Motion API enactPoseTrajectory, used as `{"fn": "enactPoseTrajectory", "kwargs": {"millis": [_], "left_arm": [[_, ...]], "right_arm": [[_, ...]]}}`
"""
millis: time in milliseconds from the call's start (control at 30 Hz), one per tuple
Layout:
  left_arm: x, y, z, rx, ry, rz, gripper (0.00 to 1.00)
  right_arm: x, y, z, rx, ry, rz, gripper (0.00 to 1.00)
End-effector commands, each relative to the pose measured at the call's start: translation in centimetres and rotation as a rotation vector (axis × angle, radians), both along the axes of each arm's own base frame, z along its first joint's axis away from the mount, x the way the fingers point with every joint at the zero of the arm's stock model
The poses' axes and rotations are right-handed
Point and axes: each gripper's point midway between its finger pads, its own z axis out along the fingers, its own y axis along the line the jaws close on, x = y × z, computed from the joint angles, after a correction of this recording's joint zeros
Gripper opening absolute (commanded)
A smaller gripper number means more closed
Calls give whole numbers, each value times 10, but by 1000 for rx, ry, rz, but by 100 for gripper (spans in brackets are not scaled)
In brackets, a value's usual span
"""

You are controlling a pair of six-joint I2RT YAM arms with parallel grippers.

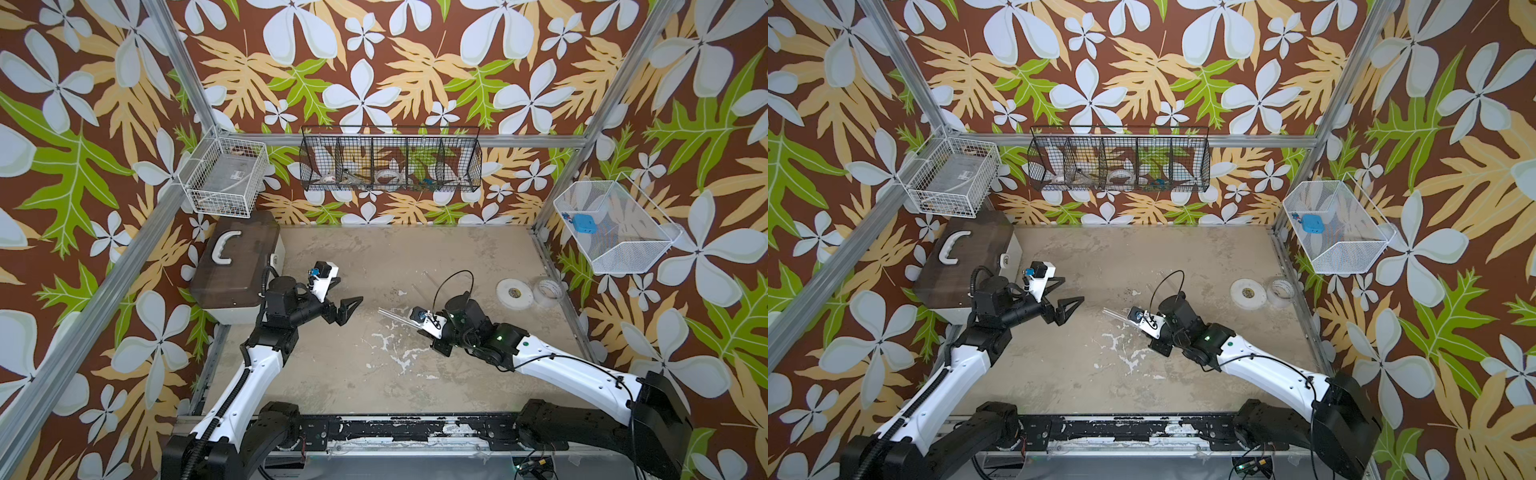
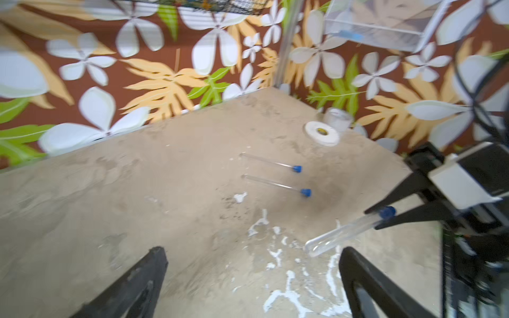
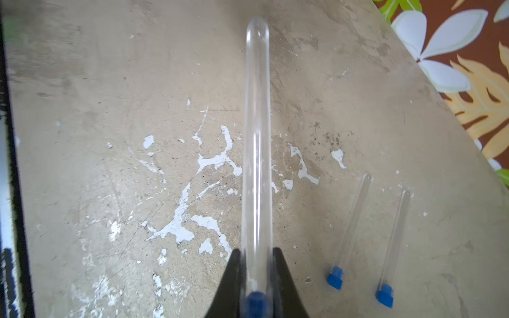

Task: Insert stoppers into test tubes
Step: Place the test tube at the center of the board.

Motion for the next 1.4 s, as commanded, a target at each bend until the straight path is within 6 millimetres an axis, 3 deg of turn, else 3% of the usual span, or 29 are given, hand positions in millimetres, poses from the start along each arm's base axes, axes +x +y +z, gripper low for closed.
{"fn": "enactPoseTrajectory", "kwargs": {"millis": [0, 200, 400, 600, 833, 1067, 1367], "left_arm": [[20, 41, -22, 124, -17, 242, 100], [20, 48, -33, 154, -30, 275, 100], [19, 50, -36, 158, -32, 286, 100], [18, 49, -35, 150, -39, 283, 100], [16, 44, -34, 129, -34, 267, 100], [17, 45, -34, 124, -31, 275, 100], [19, 49, -34, 121, -25, 299, 100]], "right_arm": [[23, 1, 5, 109, -13, -161, 14], [43, 1, -18, 122, 27, -292, 15], [52, 9, -52, 127, 109, -358, 14], [55, 9, -86, 104, 169, -401, 13], [56, 3, -111, 55, 200, -437, 14], [52, 1, -124, 31, 225, -438, 21], [50, -4, -108, 38, 195, -436, 29]]}}
